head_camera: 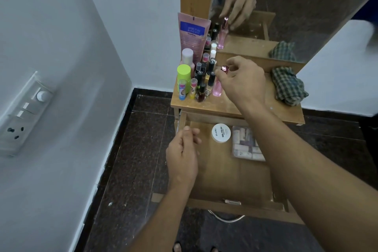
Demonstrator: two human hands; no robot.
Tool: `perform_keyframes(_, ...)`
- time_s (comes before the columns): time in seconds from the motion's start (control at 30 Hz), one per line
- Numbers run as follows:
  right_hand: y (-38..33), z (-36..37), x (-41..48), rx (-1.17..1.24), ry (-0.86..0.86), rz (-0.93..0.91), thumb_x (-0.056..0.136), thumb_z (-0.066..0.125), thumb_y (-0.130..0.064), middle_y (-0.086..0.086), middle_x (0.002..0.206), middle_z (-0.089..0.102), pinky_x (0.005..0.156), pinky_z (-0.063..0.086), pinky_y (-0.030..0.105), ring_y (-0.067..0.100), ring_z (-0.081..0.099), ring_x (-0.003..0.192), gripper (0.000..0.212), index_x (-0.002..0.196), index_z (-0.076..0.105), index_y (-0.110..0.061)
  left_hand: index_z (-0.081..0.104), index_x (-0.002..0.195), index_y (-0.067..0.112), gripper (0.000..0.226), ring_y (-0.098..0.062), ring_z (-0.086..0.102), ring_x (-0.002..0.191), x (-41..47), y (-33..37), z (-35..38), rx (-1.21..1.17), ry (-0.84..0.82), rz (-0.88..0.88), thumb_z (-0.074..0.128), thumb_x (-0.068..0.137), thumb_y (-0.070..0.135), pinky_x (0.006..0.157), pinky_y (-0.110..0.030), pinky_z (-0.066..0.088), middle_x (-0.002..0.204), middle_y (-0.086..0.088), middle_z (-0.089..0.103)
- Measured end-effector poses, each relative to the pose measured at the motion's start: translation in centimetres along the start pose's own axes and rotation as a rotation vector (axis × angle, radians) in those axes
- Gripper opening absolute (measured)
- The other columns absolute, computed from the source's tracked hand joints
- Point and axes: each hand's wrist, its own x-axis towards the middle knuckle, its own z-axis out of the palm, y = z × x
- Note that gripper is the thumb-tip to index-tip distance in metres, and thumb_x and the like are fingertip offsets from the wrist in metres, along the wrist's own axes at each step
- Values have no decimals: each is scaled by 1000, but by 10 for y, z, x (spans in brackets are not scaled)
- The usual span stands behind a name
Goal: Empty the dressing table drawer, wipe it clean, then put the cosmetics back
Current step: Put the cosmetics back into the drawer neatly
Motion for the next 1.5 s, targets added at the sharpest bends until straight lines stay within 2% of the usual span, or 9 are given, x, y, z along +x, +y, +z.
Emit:
perform_keyframes(0.1, 1, 0, 0, -5, -5, -8, 89, 74, -39, -5, 94, 76, 84, 58, 38, 13, 68, 87, 24, 107, 77, -24, 73, 93, 21, 39, -9, 61, 63, 1, -4, -4, 20, 10, -11, 40, 109, 31, 60, -34, 54, 77, 1, 69)
perform_keyframes(0.23, 6, -7, 0, -75, -41, -34, 91, 73, -35, -1, 97, 76, 84, 59, 39, 17, 69, 90, 21, 106, 77, -22, 73, 93, 20, 39, -10, 61, 64, 1, -5, -9, 50, 16, -9, 39, 109, 31, 62, -39, 55, 77, 1, 69)
perform_keyframes(0.4, 16, -38, -28, -82, -64, -198, 92, 72, -32, 0, 97, 76, 83, 58, 39, 14, 67, 88, 19, 104, 77, -18, 73, 93, 18, 40, -14, 60, 63, 6, -6, -23, 58, 8, 15, 40, 109, 33, 63, -45, 53, 77, 0, 69)
perform_keyframes(0.57, 31, -56, -106, 55, -261, -300, 90, 73, -19, -4, 88, 73, 73, 56, 39, 12, 67, 82, 3, 92, 76, -19, 72, 94, 16, 42, -14, 61, 64, 2, -16, -41, 79, 0, -3, 38, 110, 34, 61, -38, 53, 77, 0, 68)
perform_keyframes(0.77, 66, -18, -175, 86, -531, -307, 86, 76, -13, -16, 89, 67, 75, 54, 32, 3, 64, 83, 17, 94, 73, -28, 72, 91, 19, 43, -17, 60, 65, -7, -25, -47, 101, 0, -68, 38, 109, 37, 67, -47, 54, 77, 0, 69)
perform_keyframes(0.87, 74, -4, -191, 39, -602, -332, 86, 76, -14, -16, 89, 63, 74, 47, 22, 2, 58, 83, 23, 101, 71, -31, 73, 90, 21, 44, -14, 62, 66, -6, -26, -47, 120, 6, -83, 37, 109, 39, 68, -41, 55, 77, 2, 69)
perform_keyframes(1.0, 76, 6, -198, 27, -649, -369, 87, 74, -13, -11, 90, 63, 75, 49, 30, 8, 58, 85, 22, 104, 71, -26, 73, 91, 19, 45, -12, 62, 64, -4, -26, -45, 108, 20, -94, 37, 109, 38, 65, -30, 55, 77, 1, 70)
perform_keyframes(1.3, 82, 20, -201, 13, -715, -385, 92, 66, -16, -10, 99, 63, 78, 54, 37, 12, 60, 90, 16, 105, 69, -24, 74, 90, 22, 47, -13, 63, 64, -2, -31, -44, 113, 19, -87, 35, 110, 39, 66, -35, 56, 76, 2, 71)
perform_keyframes(1.5, 83, 21, -199, 8, -704, -369, 90, 68, -22, -15, 105, 63, 81, 55, 35, 10, 61, 96, 25, 114, 67, -30, 74, 89, 22, 48, -12, 63, 63, 0, -32, -42, 113, 14, -96, 34, 109, 40, 63, -30, 54, 77, 1, 71)
